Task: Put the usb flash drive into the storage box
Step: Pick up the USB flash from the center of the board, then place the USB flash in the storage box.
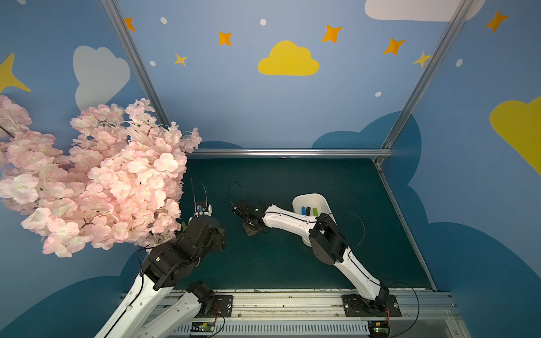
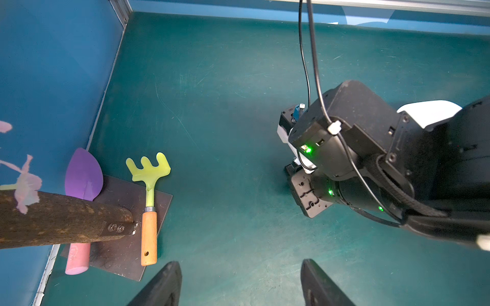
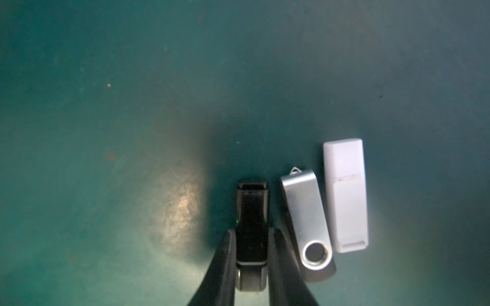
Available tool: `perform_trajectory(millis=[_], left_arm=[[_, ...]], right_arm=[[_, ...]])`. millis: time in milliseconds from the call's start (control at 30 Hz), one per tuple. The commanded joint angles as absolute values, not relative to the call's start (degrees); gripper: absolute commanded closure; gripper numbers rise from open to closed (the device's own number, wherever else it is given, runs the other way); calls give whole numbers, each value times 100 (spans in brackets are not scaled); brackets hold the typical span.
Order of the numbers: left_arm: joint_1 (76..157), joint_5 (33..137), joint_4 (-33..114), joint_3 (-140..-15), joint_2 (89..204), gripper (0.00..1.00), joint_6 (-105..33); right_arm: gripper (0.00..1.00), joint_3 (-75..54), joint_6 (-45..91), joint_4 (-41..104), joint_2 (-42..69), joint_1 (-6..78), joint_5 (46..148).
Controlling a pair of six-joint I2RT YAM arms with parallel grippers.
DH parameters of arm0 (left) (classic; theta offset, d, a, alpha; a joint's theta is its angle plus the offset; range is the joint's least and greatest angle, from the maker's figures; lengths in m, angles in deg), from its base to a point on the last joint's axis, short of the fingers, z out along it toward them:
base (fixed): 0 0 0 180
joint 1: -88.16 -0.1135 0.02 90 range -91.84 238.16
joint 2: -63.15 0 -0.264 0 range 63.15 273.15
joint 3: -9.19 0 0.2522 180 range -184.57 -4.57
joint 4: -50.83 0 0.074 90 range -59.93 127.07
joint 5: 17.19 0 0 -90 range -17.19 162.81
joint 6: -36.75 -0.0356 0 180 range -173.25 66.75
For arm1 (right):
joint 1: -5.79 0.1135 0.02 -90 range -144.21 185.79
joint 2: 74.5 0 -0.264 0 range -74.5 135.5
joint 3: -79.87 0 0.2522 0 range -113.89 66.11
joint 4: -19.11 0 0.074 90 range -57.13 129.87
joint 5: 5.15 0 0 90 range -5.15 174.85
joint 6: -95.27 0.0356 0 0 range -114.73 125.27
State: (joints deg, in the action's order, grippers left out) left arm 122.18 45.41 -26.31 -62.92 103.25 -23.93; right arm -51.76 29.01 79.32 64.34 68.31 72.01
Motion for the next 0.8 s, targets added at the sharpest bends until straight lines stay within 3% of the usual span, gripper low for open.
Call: perform_trajectory(millis=[0, 400, 767], left_arm=[[12195, 4557, -2596, -6248, 10310, 26, -2441], [12199, 4563, -2595, -6240, 10340, 25, -2430], [12195, 4636, -2553, -6223, 10364, 25, -2475]], right_arm=[[86, -4740, 2550, 8005, 5862, 6853, 7210], [87, -2599, 2006, 7176, 3019, 6685, 7043], [86, -447, 2562, 6906, 1459, 4779, 7698]])
